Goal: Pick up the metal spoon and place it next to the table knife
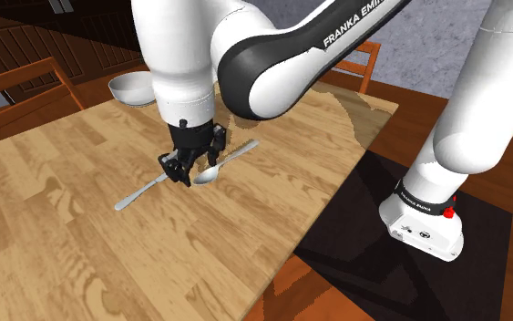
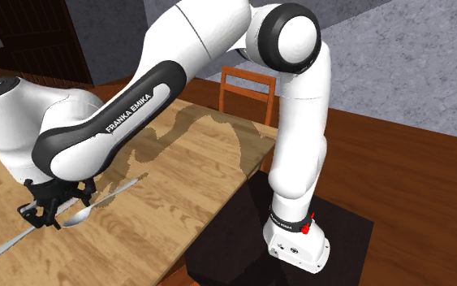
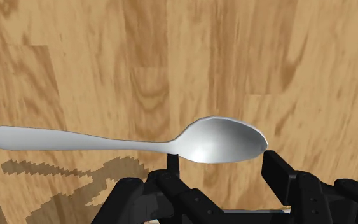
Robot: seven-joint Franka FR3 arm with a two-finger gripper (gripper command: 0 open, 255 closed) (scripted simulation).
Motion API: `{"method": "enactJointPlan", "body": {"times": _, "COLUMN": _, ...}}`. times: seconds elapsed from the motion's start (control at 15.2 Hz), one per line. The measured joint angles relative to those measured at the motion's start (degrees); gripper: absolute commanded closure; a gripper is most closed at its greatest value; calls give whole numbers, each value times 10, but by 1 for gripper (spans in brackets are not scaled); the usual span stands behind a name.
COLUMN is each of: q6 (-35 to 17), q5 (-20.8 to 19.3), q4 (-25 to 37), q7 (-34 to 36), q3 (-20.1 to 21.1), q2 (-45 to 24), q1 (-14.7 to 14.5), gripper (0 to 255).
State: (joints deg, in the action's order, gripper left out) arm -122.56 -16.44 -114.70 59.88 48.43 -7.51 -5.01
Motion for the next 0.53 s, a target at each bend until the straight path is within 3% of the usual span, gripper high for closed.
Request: {"method": "enactJointPlan", "body": {"times": 0.53, "q6": -38, "q5": -53, "q4": -11, "q7": 43, "q3": -13, "q2": -49, "q1": -18, "gripper": 255}}
